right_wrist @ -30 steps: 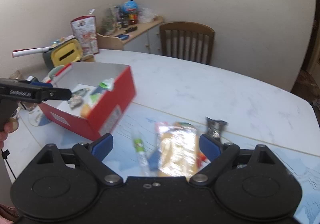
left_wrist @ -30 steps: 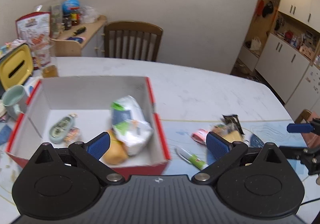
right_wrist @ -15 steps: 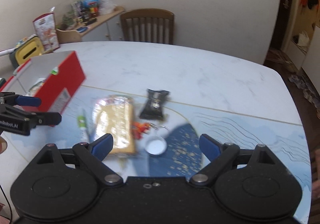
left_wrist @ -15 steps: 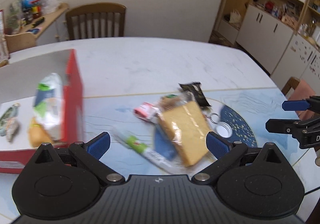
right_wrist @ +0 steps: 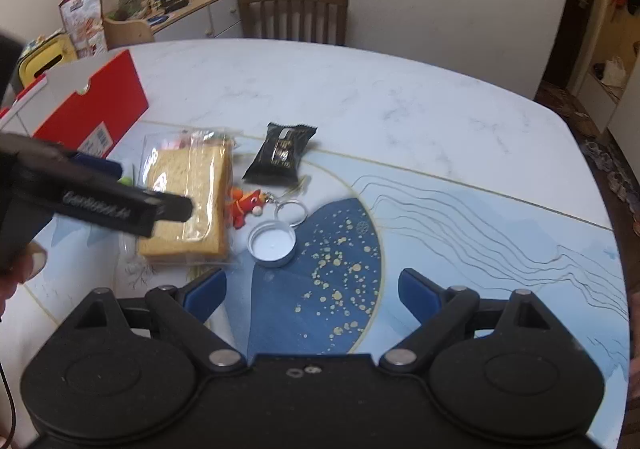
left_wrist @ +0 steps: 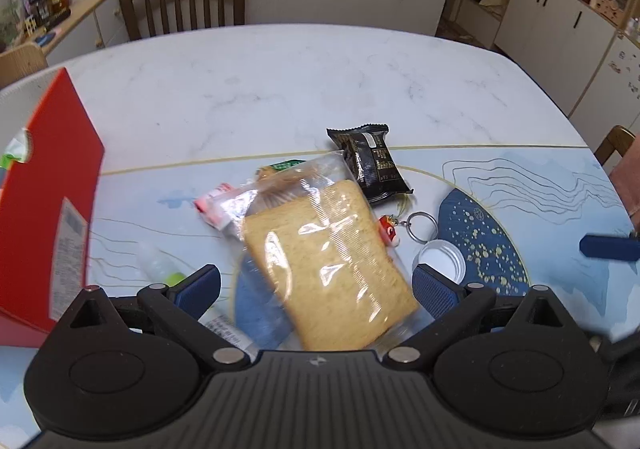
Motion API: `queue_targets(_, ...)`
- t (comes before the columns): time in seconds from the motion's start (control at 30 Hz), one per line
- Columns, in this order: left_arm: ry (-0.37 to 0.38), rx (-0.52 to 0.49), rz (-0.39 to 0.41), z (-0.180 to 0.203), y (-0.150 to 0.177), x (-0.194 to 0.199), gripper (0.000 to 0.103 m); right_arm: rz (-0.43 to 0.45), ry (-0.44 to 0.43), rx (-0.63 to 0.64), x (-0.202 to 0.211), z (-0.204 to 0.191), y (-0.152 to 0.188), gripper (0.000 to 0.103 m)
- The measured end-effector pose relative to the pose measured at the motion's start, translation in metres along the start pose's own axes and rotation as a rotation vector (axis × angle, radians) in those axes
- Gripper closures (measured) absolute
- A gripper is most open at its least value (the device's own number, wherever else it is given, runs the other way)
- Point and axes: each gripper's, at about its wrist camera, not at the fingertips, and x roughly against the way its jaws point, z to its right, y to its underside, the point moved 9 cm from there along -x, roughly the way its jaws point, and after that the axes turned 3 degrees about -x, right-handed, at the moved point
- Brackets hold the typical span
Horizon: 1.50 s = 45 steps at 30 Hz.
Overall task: Organize objects
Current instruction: 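Move both grippers back toward the bagged bread and snack packet, then grasp the bagged bread with the left gripper while the right gripper grasps the white tin lid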
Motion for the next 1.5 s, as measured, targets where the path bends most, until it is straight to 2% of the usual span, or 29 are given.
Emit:
queue_targets(0.13, -0.032, 0.051, -0.031, -0.001, -0.005, -0.013, 0.001, -0.013, -0.020, 0.043, -0.011, -0.005, 0.002, 0.010)
queue_targets(0.3, -0.082, 0.068, -0.068, -0.003, -0.007, -0.027, 0.000, -0.024, -0.043, 0.080, -0.031, -0.011, 0.003, 0.010)
queue_targets(0.5, -0.069, 0.140, -0.095, -0.005, -0.007, -0.037, 0.000, -0.025, -0.064, 0.069, -0.051, -0.010, -0.003, 0.012)
queue_targets(0.73, -0.080, 0.174, -0.140, -0.006, -0.007, -0.050, 0.000, -0.028, -0.088, 0.060, -0.063, -0.010, -0.006, 0.013)
queue_targets(1.0, -0.083, 0.188, -0.109, -0.011, -0.003, -0.049, 0.002, -0.019, -0.093, 0.008, -0.071, -0.009, -0.008, 0.014)
queue_targets(1.17, -0.062, 0.165, -0.087, -0.009, -0.005, -0.045, 0.014, -0.016, -0.110, -0.036, -0.074, -0.004, -0.008, 0.016)
queue_targets(1.4, -0.062, 0.160, -0.076, -0.014, -0.004, -0.036, 0.019, -0.013, -0.118, -0.044, -0.075, -0.005, -0.011, 0.018)
queue_targets(1.5, -0.045, 0.161, -0.082, -0.016, -0.002, -0.031, 0.020, -0.012, -0.116, -0.053, -0.076, -0.005, -0.012, 0.022)
